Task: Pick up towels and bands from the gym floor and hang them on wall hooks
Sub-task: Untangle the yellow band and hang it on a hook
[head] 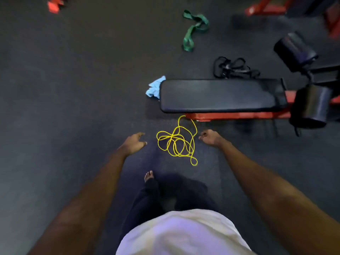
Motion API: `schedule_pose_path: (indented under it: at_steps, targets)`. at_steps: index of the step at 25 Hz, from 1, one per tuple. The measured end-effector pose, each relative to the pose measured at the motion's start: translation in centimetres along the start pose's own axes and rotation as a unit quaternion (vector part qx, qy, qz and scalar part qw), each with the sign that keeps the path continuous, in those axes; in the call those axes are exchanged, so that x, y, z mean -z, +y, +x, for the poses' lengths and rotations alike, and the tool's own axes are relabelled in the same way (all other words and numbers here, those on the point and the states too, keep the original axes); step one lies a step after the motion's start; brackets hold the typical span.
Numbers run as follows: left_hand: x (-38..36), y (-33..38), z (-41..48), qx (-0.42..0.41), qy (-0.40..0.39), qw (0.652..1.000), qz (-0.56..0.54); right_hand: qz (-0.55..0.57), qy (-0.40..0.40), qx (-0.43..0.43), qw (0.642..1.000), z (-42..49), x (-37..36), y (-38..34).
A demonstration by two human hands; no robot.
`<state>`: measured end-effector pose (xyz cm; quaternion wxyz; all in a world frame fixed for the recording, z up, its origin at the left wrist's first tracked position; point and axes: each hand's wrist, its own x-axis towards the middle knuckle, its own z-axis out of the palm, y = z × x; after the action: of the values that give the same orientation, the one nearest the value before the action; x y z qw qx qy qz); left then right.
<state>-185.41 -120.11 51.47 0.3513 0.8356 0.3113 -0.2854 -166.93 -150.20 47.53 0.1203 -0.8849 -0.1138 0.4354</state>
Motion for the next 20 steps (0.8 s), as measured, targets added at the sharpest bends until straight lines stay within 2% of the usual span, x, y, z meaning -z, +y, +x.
schedule_pose_path:
  at_steps: [8,12,17,20]
  targets:
    - [1.6,-2.5,6.3,-0.020,-0.114,0.991,0.065,0.125,0.005,-0.111,0.986,0.0,-8.4,-2.4]
    - [-0.5,-5.3,12.2,-0.037,-0.144,0.982,0.118,0.181,0.005,-0.137,0.974,4.7,-15.1,-3.4]
    - [-5.2,-10.7,22.3,-0.045,-0.199,0.965,0.163,0.271,-0.016,-0.217,0.938,12.5,-25.3,-3.0]
    - [-9.9,-14.4,30.4,-0.070,-0.210,0.955,0.198,0.255,-0.005,-0.222,0.941,20.6,-31.6,-2.1]
